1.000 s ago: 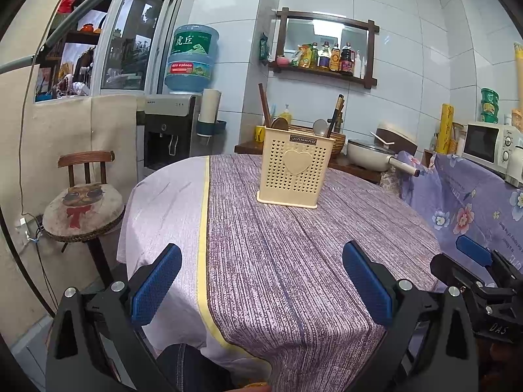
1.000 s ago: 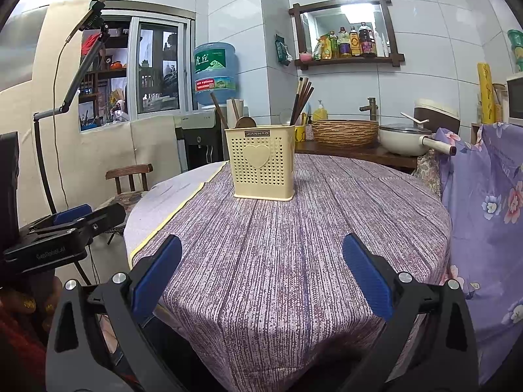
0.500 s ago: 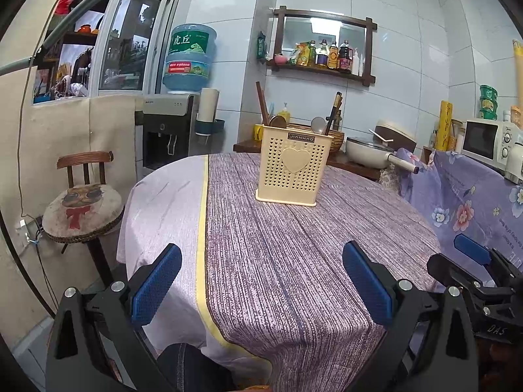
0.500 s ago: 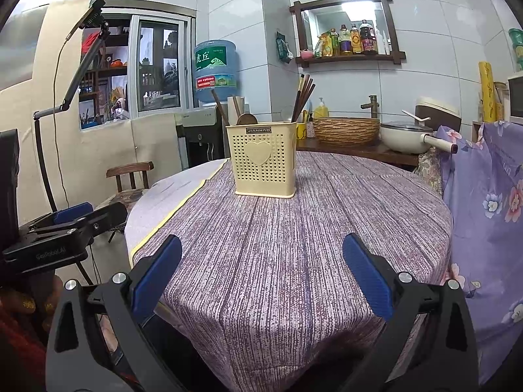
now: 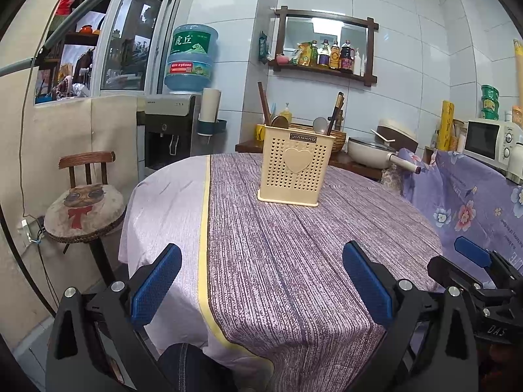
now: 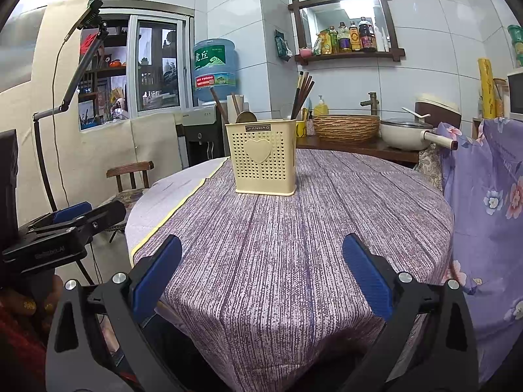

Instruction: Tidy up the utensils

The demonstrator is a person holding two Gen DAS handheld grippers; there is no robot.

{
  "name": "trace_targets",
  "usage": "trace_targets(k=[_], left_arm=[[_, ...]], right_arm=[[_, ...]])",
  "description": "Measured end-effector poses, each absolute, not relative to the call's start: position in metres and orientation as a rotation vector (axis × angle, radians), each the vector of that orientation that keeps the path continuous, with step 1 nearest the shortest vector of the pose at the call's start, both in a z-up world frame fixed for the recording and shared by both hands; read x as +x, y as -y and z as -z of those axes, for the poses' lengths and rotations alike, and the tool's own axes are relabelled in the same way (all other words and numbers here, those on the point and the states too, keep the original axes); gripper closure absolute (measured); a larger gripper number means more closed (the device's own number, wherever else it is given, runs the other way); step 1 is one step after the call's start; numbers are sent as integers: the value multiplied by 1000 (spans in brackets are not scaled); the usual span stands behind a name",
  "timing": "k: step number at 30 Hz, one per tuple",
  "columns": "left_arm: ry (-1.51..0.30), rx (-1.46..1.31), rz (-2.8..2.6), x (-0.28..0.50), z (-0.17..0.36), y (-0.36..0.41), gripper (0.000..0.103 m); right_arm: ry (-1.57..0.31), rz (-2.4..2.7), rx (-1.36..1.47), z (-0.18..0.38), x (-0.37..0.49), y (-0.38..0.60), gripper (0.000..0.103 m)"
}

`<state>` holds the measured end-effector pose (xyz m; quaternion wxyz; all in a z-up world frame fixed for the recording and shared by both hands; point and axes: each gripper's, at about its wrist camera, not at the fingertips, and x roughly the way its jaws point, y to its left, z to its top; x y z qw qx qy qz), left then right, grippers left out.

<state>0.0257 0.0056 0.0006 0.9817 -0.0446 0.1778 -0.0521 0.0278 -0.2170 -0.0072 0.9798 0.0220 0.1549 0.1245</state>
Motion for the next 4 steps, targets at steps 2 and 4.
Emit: trace_targets(k=[2, 4], left_arm=[[-358, -92, 106, 25, -1, -6, 5], [-361, -90, 104, 26, -1, -6, 5]], right_arm=[[-312, -250, 44, 8, 28, 217, 6], [-314, -252, 46, 8, 28, 217, 6]])
